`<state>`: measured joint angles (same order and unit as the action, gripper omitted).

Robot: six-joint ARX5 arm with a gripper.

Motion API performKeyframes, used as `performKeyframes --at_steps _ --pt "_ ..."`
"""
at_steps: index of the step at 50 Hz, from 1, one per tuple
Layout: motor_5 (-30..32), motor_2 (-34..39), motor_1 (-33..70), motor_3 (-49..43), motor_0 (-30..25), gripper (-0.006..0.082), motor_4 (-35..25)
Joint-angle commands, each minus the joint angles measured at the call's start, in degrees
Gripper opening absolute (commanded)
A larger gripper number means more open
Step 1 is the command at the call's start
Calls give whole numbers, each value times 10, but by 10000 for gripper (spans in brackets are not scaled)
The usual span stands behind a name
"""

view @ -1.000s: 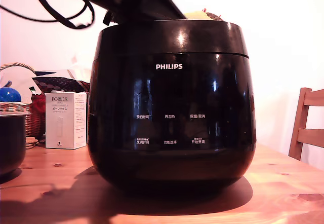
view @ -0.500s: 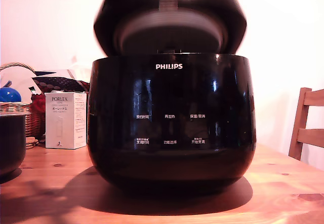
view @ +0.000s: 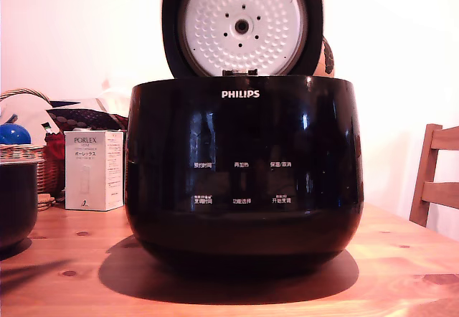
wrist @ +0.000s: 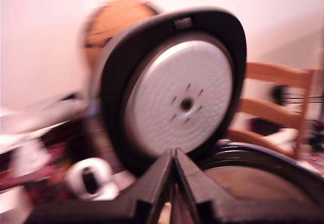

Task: Open the rice cooker by pressing the large metal button on the top of its lid with medium force

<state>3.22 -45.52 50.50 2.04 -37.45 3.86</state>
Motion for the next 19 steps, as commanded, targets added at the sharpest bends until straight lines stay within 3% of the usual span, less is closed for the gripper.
performKeyframes --at_steps 1,19 --pt "2 14 -8 3 6 -22 1" --pt "2 14 -11 -4 14 -22 1"
